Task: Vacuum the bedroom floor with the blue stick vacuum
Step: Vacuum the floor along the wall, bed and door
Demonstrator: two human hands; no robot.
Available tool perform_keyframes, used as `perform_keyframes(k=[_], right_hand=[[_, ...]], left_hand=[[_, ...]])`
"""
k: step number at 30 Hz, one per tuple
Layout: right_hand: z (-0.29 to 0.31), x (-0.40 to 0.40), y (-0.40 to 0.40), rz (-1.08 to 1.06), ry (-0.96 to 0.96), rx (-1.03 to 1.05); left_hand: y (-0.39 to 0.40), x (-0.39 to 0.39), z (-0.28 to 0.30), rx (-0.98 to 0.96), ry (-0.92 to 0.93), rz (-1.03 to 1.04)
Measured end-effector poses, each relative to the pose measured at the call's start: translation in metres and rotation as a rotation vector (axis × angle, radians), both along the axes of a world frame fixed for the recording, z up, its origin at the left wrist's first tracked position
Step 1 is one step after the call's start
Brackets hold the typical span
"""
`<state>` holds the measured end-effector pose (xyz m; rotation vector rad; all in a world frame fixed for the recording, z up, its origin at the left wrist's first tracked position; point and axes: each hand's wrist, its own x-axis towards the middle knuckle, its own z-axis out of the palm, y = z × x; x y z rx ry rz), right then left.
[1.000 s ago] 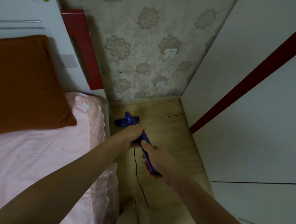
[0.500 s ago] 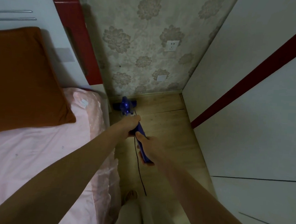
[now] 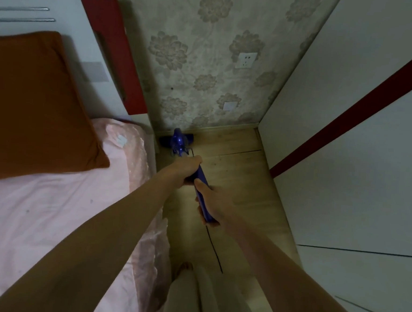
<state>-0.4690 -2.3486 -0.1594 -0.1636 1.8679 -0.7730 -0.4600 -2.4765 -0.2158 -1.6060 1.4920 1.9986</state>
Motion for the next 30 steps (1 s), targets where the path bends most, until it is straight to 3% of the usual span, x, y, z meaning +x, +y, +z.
perform_keyframes(k=[7, 17, 30], right_hand=[[0.0, 0.0, 0.0, 0.012, -0.018, -0.014], [0.019, -0.002, 0.067, 0.031, -0.058, -0.01], [-0.02, -0.009, 0.069, 0.055, -0.076, -0.101]], left_hand=[[0.0, 0.005, -0.001, 0.012, 0.03, 0.014], [0.061, 0.018, 0.011, 0.089, 0.053, 0.054], [0.074, 0.004, -0.001, 0.003, 0.041, 0.175]])
